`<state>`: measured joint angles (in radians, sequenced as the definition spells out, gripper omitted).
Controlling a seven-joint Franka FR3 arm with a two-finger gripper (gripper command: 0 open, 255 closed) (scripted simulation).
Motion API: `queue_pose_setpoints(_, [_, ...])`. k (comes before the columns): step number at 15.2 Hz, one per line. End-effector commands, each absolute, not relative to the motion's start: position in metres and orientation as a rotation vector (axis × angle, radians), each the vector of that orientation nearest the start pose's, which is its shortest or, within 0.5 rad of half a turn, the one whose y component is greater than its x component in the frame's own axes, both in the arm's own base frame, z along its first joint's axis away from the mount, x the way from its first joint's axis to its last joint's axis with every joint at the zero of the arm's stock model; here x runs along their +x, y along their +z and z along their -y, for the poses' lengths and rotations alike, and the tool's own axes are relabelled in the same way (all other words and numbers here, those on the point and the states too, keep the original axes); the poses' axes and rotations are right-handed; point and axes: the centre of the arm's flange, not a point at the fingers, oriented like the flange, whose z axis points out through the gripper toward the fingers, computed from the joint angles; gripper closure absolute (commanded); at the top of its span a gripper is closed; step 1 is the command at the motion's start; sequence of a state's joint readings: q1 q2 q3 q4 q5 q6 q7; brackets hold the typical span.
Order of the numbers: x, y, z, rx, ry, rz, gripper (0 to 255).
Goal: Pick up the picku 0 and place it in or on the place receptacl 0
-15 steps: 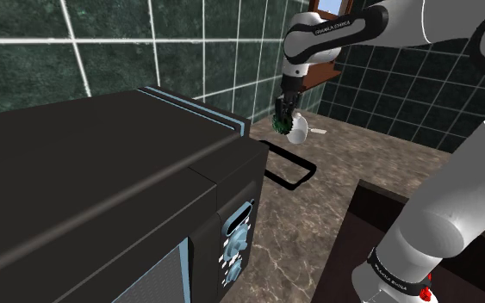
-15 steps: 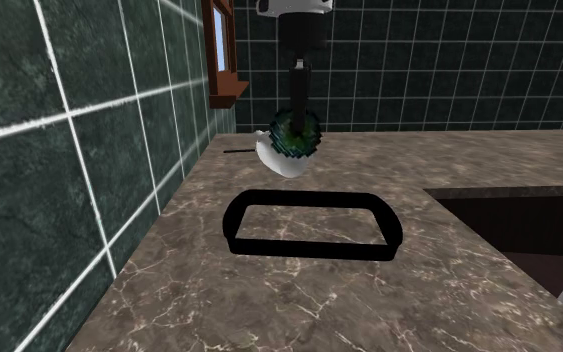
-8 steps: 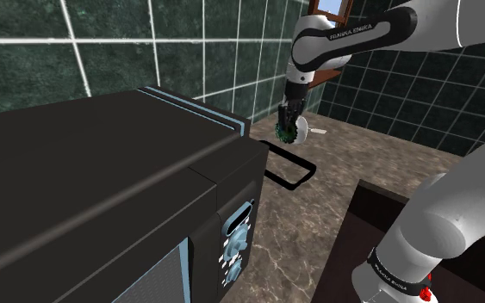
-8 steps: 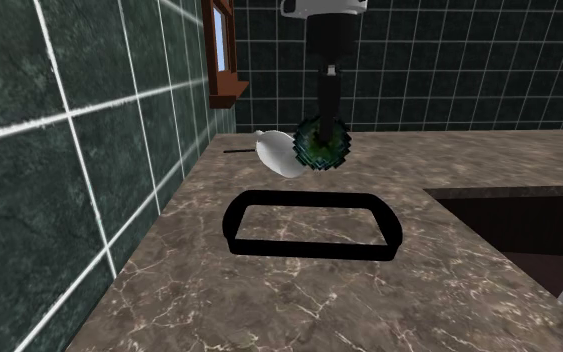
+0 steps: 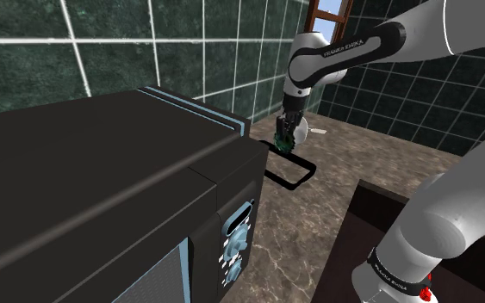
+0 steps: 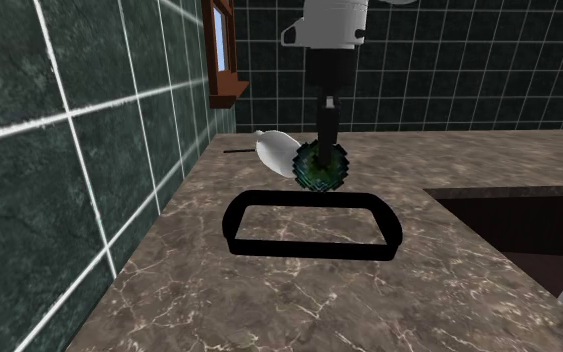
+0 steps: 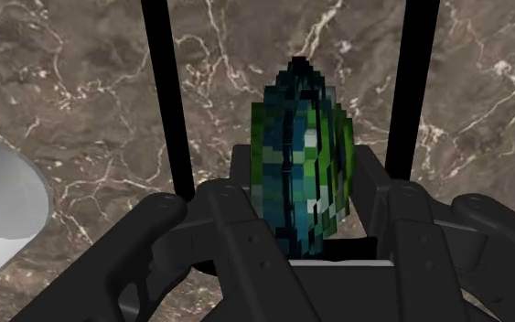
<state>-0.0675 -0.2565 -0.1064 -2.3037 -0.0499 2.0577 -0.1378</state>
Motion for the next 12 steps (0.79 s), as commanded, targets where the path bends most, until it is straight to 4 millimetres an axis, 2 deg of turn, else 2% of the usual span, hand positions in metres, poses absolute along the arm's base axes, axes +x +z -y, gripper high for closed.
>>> queue_pose_setpoints(1, [0.46, 0.44, 0.085, -3.16, -0.012, -0.015, 255])
queue_pose_setpoints(5, [0.46, 0.417, 0.085, -3.16, -0.012, -0.015, 255])
queue_pose_setpoints(12, [0.46, 0.417, 0.085, -3.16, -0.012, -0.015, 255])
